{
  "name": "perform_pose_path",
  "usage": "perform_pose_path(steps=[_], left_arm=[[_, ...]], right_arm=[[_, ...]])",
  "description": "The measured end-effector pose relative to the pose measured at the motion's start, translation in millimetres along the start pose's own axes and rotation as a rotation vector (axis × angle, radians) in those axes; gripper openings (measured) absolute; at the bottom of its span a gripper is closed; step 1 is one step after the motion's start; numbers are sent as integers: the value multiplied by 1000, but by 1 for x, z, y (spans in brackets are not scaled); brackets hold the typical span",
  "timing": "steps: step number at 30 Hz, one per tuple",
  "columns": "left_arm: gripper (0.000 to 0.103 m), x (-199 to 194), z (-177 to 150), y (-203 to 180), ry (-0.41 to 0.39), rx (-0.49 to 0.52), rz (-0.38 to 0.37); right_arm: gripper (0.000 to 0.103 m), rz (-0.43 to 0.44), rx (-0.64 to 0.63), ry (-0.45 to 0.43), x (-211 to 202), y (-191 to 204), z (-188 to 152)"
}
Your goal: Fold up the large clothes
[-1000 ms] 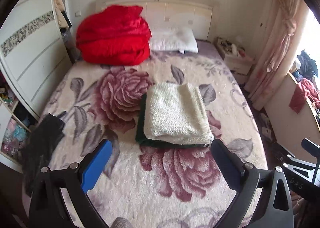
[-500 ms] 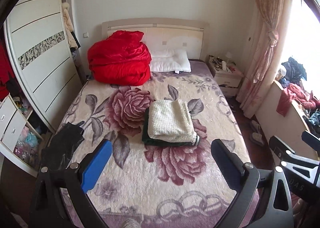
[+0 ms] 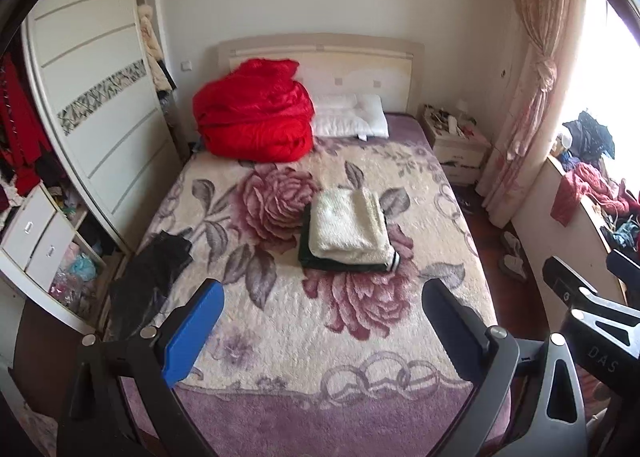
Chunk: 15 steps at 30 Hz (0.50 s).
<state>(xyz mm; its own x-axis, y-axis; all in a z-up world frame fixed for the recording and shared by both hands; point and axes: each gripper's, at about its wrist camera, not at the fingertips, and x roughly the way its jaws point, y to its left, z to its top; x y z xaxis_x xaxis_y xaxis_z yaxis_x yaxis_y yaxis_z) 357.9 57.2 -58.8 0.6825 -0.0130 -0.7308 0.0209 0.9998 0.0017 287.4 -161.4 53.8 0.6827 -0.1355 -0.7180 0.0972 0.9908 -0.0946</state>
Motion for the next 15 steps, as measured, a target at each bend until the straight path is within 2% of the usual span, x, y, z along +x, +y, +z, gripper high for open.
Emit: perform_pose_path(steps=[7, 15], left_arm=[[101, -20, 1, 6, -73, -20, 10], [102, -22, 0, 9, -79, -36, 10]], right_arm=[[103, 20, 8, -40, -31, -6, 4], [103, 23, 2, -68, -46, -6, 11]])
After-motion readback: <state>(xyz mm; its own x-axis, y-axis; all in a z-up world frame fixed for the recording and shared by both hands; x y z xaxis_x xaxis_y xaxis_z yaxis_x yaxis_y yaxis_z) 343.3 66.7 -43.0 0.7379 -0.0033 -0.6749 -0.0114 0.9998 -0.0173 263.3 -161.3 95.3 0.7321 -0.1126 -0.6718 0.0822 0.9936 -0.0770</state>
